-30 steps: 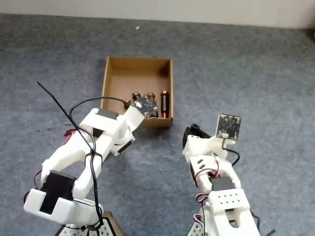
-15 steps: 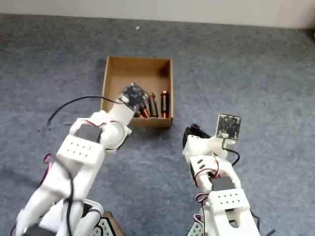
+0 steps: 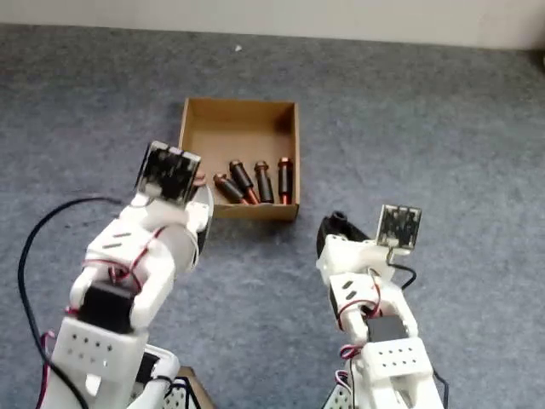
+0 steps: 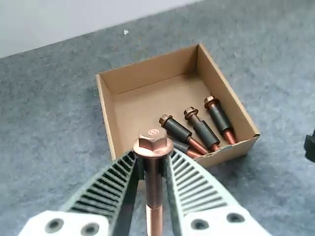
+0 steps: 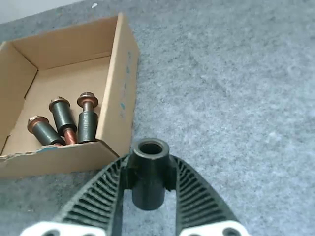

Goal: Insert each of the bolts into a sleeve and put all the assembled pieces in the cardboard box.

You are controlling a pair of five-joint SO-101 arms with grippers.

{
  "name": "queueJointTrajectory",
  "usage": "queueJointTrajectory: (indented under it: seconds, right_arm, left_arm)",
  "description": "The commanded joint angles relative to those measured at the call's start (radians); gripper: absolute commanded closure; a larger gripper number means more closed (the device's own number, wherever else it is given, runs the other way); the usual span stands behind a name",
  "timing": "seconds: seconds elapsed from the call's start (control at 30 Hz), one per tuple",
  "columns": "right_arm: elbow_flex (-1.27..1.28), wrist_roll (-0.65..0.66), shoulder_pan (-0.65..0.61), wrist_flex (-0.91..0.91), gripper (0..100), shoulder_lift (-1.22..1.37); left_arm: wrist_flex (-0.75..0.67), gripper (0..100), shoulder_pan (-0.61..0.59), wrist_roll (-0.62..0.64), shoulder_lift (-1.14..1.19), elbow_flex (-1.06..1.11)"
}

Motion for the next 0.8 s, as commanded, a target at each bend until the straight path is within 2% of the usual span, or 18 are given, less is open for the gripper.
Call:
queueJointTrajectory:
  seconds: [0.0, 0.23, 0.33, 0.6, 0.77]
  right_arm:
    - [0.047, 0.017, 0.004, 0.03, 99.4, -0.203]
    - [0.104, 0.032, -0.087, 0.262, 99.4, -0.567]
    - [0.104, 0.095, -0.147, 0.3, 99.4, -0.57]
    - [0.104, 0.232, -0.337, 0.314, 99.4, -0.552]
    - [0.104, 0.249, -0.435, 0.358, 99.4, -0.555]
  left_arm:
    - [-0.048, 99, 0.021, 0.048, -0.16, 0.085]
    - [-0.207, 99, 0.033, 0.054, -0.526, 0.369]
    - [-0.236, 99, 0.031, 0.055, -0.653, 0.438]
    - [-0.238, 99, 0.031, 0.068, -0.621, 0.407]
    - [-0.236, 99, 0.028, 0.176, -0.621, 0.377]
